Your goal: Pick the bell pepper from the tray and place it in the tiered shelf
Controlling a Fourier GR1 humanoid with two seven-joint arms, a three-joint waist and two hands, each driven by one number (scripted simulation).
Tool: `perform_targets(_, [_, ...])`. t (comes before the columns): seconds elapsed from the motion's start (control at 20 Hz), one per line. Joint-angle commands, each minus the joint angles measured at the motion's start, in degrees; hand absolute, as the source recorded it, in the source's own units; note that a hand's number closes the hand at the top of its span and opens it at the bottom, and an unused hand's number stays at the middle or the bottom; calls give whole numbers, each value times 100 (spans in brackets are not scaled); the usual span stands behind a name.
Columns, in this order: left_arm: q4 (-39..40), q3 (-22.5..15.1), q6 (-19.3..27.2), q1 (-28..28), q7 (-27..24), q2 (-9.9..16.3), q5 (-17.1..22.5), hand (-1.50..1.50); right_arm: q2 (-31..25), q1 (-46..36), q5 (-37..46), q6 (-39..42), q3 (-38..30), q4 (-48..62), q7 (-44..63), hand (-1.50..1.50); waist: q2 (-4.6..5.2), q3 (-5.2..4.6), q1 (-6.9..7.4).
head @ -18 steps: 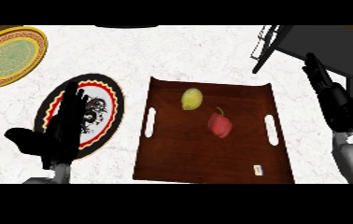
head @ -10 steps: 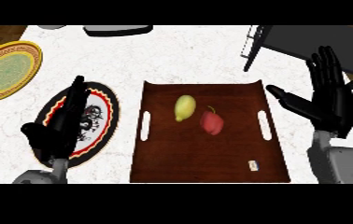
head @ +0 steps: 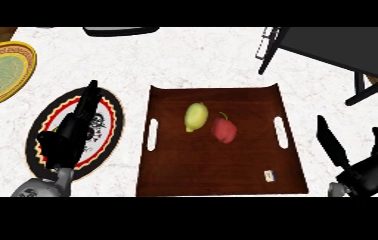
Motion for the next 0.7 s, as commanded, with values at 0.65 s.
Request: perform_targets(0.65, [458,-268,-387,-624,-11,-283,-362,0,569,2435,3137,-349,2678,-1835,2020,-150,96,-41,564])
